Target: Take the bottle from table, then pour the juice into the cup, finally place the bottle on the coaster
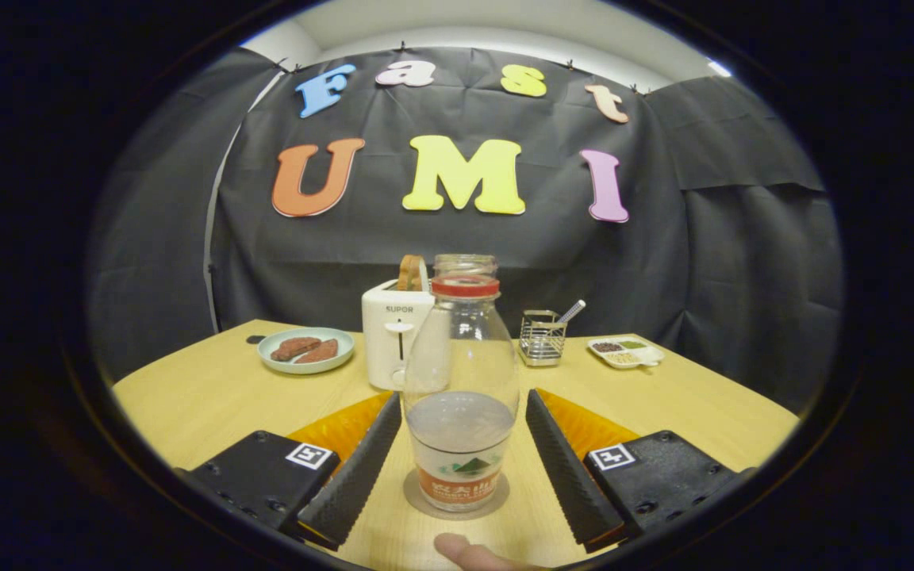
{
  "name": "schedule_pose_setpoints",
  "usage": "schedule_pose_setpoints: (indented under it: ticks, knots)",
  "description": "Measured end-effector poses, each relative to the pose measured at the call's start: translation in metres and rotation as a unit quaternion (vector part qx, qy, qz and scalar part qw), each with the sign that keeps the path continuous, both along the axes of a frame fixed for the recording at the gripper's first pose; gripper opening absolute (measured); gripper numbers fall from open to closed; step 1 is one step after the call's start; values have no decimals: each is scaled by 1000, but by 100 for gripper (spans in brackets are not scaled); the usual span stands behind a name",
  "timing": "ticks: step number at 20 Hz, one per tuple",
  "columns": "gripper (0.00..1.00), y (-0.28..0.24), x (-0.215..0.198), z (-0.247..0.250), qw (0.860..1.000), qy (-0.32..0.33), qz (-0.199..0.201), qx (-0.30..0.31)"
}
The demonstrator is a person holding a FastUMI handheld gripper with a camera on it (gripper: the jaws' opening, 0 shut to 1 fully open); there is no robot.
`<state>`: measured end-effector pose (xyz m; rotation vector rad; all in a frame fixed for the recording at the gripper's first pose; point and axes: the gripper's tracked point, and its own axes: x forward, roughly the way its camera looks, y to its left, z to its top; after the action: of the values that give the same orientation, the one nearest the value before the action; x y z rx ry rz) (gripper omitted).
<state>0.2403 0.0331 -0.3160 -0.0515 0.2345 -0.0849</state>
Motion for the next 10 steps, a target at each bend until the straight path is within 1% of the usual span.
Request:
schedule_pose_setpoints:
  ticks: [4, 7, 10]
  knots:
    - [100, 1, -16, 29, 1000, -24, 0, -15]
    - [100, 4, -34, 56, 998, -44, -1, -38]
    - [100, 14, -57, 82, 997, -59, 7, -40]
